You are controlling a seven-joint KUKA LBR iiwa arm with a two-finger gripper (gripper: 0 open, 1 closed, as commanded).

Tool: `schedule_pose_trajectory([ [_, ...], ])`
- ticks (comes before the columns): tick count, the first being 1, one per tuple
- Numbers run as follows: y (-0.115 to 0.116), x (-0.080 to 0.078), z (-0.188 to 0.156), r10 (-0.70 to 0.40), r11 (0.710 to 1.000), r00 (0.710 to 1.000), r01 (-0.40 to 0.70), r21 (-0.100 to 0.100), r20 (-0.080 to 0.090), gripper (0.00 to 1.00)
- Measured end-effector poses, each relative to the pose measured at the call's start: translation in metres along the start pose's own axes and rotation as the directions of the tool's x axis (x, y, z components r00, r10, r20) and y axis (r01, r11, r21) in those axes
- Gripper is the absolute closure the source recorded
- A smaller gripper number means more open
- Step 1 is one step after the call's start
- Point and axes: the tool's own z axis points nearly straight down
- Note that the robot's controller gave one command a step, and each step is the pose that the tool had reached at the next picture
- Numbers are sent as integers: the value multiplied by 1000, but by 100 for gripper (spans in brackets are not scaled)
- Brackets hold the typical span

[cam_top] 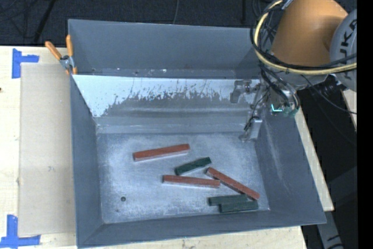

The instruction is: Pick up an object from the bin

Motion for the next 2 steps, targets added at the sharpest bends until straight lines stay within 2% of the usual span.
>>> schedule_pose_trajectory([
  [1, 42, 99, 166, -105, 995, 994, 105, 1, 7, 0],
  [2, 88, 113, 164, -145, 989, 989, 145, 0, 7, 0],
])
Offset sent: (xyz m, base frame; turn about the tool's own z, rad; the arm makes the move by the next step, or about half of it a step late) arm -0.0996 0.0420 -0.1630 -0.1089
